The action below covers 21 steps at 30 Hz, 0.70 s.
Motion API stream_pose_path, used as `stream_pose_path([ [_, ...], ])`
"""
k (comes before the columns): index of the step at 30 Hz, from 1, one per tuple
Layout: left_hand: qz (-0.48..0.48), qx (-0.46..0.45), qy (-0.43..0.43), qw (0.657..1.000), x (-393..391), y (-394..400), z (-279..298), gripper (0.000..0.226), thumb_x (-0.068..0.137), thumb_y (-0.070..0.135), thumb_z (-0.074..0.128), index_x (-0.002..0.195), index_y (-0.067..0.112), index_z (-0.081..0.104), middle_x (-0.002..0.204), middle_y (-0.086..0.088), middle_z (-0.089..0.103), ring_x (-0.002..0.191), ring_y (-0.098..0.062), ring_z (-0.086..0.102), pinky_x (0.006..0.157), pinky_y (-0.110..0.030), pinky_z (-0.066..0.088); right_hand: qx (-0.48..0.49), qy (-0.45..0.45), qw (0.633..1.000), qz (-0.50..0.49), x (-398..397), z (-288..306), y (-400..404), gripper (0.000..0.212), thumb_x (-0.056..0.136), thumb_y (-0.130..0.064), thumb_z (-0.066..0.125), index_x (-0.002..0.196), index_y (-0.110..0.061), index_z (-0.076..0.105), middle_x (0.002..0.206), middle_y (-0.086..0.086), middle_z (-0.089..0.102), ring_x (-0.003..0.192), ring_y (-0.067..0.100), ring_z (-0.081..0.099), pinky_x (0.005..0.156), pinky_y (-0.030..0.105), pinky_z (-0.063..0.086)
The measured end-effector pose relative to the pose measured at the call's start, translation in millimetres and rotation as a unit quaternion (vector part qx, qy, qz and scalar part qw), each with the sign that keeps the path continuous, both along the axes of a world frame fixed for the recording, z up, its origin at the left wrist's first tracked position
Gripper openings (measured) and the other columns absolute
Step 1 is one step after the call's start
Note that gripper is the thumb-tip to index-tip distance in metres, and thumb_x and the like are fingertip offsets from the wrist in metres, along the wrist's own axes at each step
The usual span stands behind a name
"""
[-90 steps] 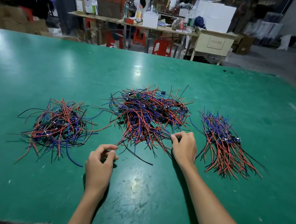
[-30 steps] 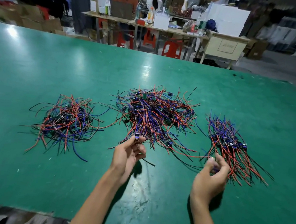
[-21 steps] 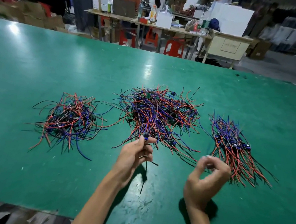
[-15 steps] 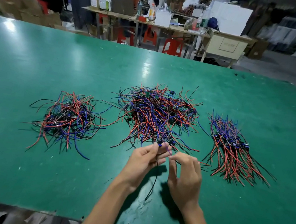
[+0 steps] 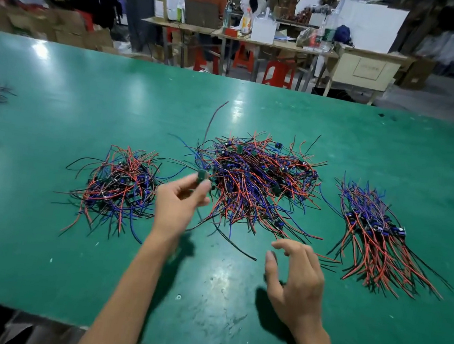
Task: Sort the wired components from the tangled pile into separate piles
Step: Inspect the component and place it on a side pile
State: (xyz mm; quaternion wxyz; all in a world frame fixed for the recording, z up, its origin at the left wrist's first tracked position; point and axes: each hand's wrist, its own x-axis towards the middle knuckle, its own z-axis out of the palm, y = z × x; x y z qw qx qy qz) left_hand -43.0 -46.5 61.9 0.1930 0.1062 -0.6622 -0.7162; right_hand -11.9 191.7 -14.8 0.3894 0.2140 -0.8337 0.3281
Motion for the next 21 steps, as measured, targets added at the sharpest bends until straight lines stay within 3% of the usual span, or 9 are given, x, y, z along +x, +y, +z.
stream_pose_path([
  [2,0.129,-0.207,-0.02,0.97,-12,-43,10,0.021,0.093,0.019,0.071,0.109,0.005,0.076,0.08,-0.011,0.076,0.071,-0.025,0.069,0.074,-0.037,0.058,0.016,-0.022,0.998,-0.047,-2,2,-3,0.019,0.091,-0.021,0.061,0.105,-0.011,0.068,0.102,-0.002,0.069,0.093,0.02,0.061,0.084,0.032,0.045],
  [4,0.227,-0.354,-0.072,0.904,-20,-81,10,0.028,0.095,0.022,0.067,0.109,-0.001,0.073,0.09,-0.023,0.073,0.083,-0.036,0.068,0.08,-0.041,0.051,0.049,-0.08,0.99,-0.107,-6,4,-4,0.026,0.089,-0.022,0.064,0.113,-0.014,0.068,0.111,-0.002,0.068,0.103,0.021,0.06,0.086,0.035,0.043],
  [7,0.219,-0.42,-0.204,0.857,-25,-111,-1,0.036,0.095,0.02,0.066,0.116,-0.01,0.065,0.115,-0.036,0.059,0.11,-0.045,0.055,0.099,-0.05,0.042,0.109,-0.195,0.957,-0.184,-15,2,-2,0.036,0.092,-0.028,0.07,0.124,-0.014,0.065,0.121,0.004,0.063,0.113,0.028,0.057,0.092,0.042,0.043],
  [10,0.2,-0.431,-0.281,0.834,-22,-102,-16,0.057,0.086,0.027,0.075,0.129,-0.003,0.053,0.142,-0.029,0.035,0.132,-0.04,0.031,0.111,-0.05,0.027,0.119,-0.252,0.937,-0.208,-21,0,-4,0.031,0.095,-0.032,0.067,0.118,-0.012,0.069,0.11,0.009,0.063,0.103,0.032,0.056,0.086,0.044,0.042],
  [13,0.237,-0.455,-0.188,0.837,-11,-60,-25,0.058,0.083,0.021,0.075,0.135,0.01,0.053,0.143,-0.02,0.035,0.129,-0.036,0.031,0.106,-0.048,0.026,0.088,-0.238,0.944,-0.212,-20,1,-4,0.012,0.094,-0.025,0.071,0.094,-0.013,0.072,0.092,0.008,0.064,0.09,0.033,0.057,0.078,0.043,0.039],
  [15,0.18,-0.432,-0.058,0.882,-1,-20,-30,0.038,0.087,0.012,0.071,0.124,0.012,0.061,0.127,-0.013,0.05,0.116,-0.032,0.044,0.1,-0.043,0.034,0.056,-0.227,0.948,-0.217,-19,2,-2,0.009,0.095,-0.023,0.07,0.09,-0.015,0.07,0.089,0.004,0.065,0.087,0.031,0.057,0.078,0.042,0.036],
  [17,0.054,-0.327,0.0,0.943,12,21,-34,0.02,0.093,0.009,0.066,0.112,0.016,0.067,0.108,-0.004,0.064,0.096,-0.023,0.058,0.086,-0.033,0.047,0.0,-0.179,0.96,-0.214,-17,4,1,0.005,0.096,-0.02,0.068,0.092,-0.016,0.068,0.091,0.001,0.063,0.085,0.029,0.058,0.076,0.042,0.037],
  [19,-0.078,-0.158,-0.045,0.983,24,61,-37,0.01,0.098,0.017,0.063,0.102,0.019,0.071,0.091,-0.002,0.072,0.075,-0.016,0.064,0.065,-0.026,0.05,-0.034,-0.104,0.974,-0.201,-12,6,3,0.003,0.097,-0.018,0.067,0.095,-0.016,0.068,0.092,0.0,0.063,0.084,0.027,0.059,0.074,0.04,0.038],
  [21,-0.148,-0.032,-0.093,0.984,29,92,-41,0.017,0.1,0.027,0.062,0.099,0.015,0.074,0.085,-0.008,0.075,0.065,-0.014,0.065,0.053,-0.026,0.05,-0.009,-0.04,0.984,-0.175,-8,6,5,0.006,0.093,-0.018,0.067,0.096,-0.018,0.072,0.092,-0.002,0.064,0.085,0.023,0.058,0.077,0.036,0.037],
])
